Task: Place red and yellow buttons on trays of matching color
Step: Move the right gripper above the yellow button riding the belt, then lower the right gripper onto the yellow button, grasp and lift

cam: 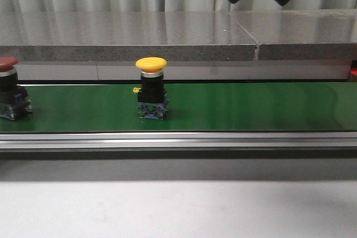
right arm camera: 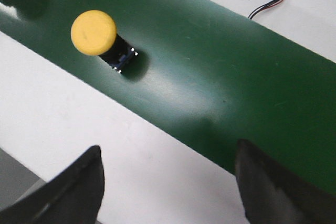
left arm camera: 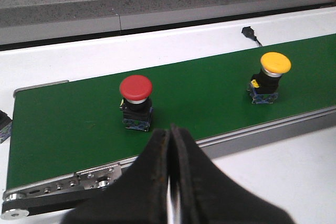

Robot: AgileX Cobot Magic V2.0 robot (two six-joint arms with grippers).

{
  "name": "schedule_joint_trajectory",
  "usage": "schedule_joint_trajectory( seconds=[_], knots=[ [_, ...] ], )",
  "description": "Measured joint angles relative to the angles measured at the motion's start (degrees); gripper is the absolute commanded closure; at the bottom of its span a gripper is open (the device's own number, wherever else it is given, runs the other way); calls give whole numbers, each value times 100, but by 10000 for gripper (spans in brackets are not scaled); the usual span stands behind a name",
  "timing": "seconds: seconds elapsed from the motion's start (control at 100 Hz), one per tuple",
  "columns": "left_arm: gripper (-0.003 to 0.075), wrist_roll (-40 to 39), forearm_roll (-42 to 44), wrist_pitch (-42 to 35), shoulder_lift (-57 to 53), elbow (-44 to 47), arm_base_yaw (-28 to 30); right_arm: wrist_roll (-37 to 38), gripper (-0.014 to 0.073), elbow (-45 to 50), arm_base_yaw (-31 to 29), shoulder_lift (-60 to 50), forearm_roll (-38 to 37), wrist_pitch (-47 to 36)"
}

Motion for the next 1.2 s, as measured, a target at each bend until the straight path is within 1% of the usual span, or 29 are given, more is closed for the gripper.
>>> schedule_joint_trajectory(
  seconds=[0.08,0.26,0.38,0.54,0.71,0.87,1.0,1.07,1.11,1.13,1.14,1.2],
  knots=[
    [741,0,0,0,0,0,0,-180,66,-315,0,366,161,230],
    [741,0,0,0,0,0,0,-771,108,-947,0,1032,654,614],
    [741,0,0,0,0,0,0,-1024,109,-1245,0,1438,909,742],
    [741,0,0,0,0,0,0,-1132,108,-1493,0,1906,956,751],
    [741,0,0,0,0,0,0,-1143,46,-1675,0,2276,956,750],
    [741,0,0,0,0,0,0,-1158,52,-1673,0,2512,956,707],
    [741,0,0,0,0,0,0,-1158,55,-1673,0,2640,956,513],
    [741,0,0,0,0,0,0,-1158,106,-1673,0,2653,956,452],
    [741,0,0,0,0,0,0,-1158,165,-1673,0,2653,956,453],
    [741,0,0,0,0,0,0,-1158,210,-1673,0,2653,956,453],
    [741,0,0,0,0,0,0,-1158,210,-1673,0,2653,956,453],
    [741,0,0,0,0,0,0,-1158,305,-1673,0,2653,956,453]
  ],
)
